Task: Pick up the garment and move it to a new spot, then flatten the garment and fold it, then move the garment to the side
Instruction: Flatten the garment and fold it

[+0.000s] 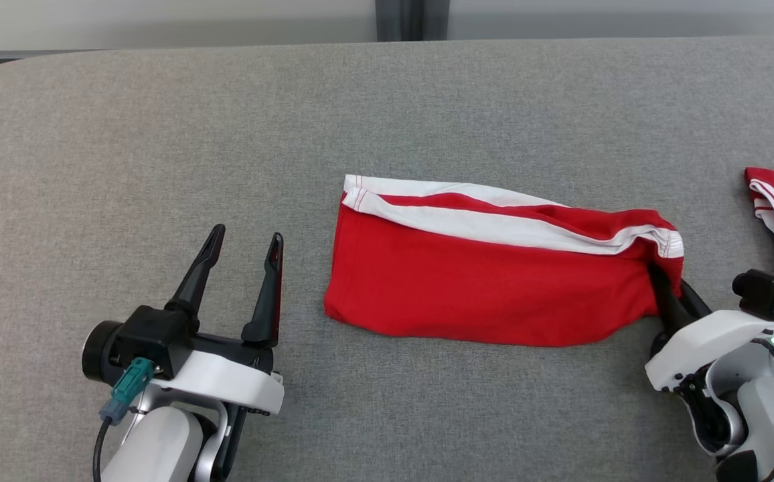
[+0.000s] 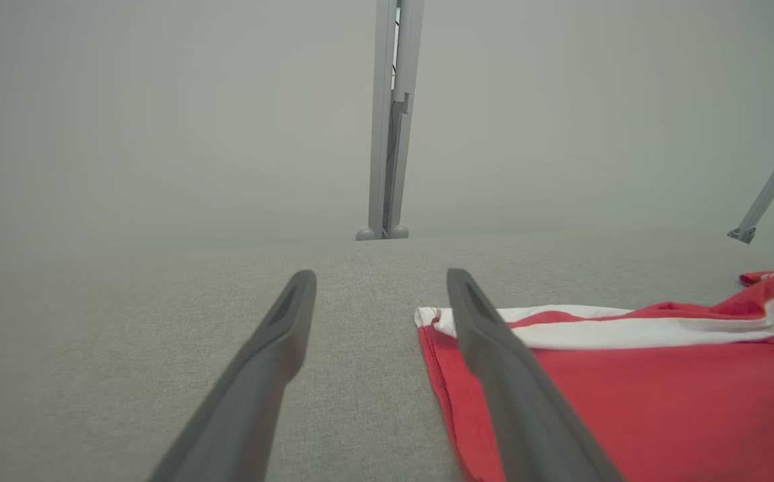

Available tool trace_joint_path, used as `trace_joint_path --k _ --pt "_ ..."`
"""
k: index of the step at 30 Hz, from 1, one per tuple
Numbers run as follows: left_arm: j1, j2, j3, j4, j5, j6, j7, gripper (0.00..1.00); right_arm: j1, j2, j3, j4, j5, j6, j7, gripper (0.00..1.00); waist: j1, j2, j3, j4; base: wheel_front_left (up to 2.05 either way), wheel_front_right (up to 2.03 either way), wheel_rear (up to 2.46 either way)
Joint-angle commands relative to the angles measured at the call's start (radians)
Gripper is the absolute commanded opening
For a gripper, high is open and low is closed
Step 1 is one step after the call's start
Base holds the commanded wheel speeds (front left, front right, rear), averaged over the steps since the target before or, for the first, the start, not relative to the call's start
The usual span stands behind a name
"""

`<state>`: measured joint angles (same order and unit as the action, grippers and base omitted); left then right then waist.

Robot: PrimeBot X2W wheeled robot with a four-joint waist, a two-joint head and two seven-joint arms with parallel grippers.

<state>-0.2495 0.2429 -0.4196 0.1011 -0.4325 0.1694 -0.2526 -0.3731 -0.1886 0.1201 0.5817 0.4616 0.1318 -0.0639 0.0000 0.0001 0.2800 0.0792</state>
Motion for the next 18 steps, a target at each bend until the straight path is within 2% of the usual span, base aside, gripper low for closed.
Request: trace_joint_path --k 1,3,4,6,11,14,18 --pt "-0.006 0.008 0.002 -0.002 0.002 0.003 -0.001 1.0 0.009 0.006 0.0 -0.017 0.013 -0.002 0.006 0.0 0.0 -0.0001 -0.003 -0.005 0.0 0.0 0.0" --pt "-0.005 0.01 0.0 -0.002 -0.001 0.003 0.003 1.0 0.005 0.031 0.009 -0.057 0.064 -0.001 0.032 0.0 0.0 -0.0001 -0.008 -0.011 0.0 0.0 0.0" --pt "-0.005 0.012 -0.002 -0.001 -0.003 0.002 0.005 1.0 0.003 0.053 0.027 -0.116 0.129 -0.001 0.061 0.0 0.0 -0.0001 -0.017 -0.014 0.0 0.0 0.0" --pt "-0.002 0.011 -0.008 0.003 -0.009 -0.001 0.016 1.0 0.007 0.064 0.056 -0.187 0.184 -0.001 0.09 0.0 0.0 -0.0001 -0.026 -0.013 0.0 0.0 0.0" --pt "-0.003 0.008 -0.019 -0.003 -0.013 -0.007 0.027 1.0 -0.017 0.094 0.115 -0.327 0.239 -0.001 0.117 0.0 0.0 -0.0001 -0.033 0.0 0.0 0.0 0.0" --pt "-0.009 0.0 -0.03 0.0 -0.015 -0.01 0.03 1.0 -0.053 0.114 0.153 -0.326 0.225 -0.001 0.121 0.0 0.0 -0.0001 -0.031 0.021 0.0 0.0 0.0" --pt "-0.021 -0.019 -0.048 0.012 -0.019 -0.019 0.029 1.0 -0.112 0.13 0.215 -0.253 0.188 -0.001 0.112 0.0 0.0 -0.0001 -0.027 0.069 0.0 0.0 0.0"
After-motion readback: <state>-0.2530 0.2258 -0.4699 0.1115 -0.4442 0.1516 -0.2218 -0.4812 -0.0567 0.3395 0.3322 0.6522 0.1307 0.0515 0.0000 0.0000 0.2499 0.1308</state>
